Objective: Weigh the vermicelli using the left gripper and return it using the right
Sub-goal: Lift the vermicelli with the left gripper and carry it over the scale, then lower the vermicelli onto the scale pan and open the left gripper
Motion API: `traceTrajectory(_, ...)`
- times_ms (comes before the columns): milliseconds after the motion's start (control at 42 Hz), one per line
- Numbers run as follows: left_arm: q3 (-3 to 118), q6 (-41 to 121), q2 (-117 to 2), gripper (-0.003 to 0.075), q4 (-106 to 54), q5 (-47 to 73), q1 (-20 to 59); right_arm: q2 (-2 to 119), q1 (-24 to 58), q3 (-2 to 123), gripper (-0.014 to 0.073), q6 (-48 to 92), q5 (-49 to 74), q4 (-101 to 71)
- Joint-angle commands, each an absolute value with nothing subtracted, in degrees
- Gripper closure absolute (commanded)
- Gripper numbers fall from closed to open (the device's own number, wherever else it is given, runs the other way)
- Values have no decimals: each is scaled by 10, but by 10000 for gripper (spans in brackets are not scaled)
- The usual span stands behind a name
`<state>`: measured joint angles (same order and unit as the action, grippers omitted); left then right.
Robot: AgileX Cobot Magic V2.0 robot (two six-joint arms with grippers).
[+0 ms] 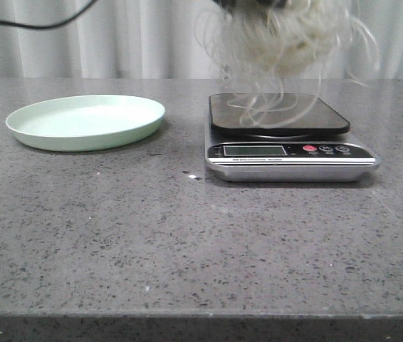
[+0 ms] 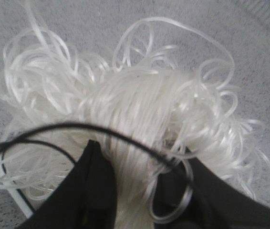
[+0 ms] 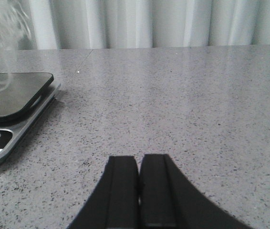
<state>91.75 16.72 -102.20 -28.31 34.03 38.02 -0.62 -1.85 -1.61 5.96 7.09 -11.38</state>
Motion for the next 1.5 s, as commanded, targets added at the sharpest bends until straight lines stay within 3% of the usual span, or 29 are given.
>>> traceTrajectory(0,939,168,-1007,575,-295,287,388,-15,-21,-11,442,59,28,-117)
traceTrajectory(452,939,168,-1041,555,-276,306,389,-15,-21,-11,442,59,28,-117)
traceTrajectory(571,939,168,-1041,497,-276,318,389,-15,-21,-11,442,59,28,-117)
traceTrajectory(761,939,168,-1037,335,-276,335,389,-15,-21,-11,442,59,28,-117)
traceTrajectory(975,963,168,-1035,246,-276,369,388,-15,-21,-11,442,59,28,-117)
traceTrajectory(1475,988,164,-967,237,-235,464,385,-15,-21,-11,442,59,28,-117)
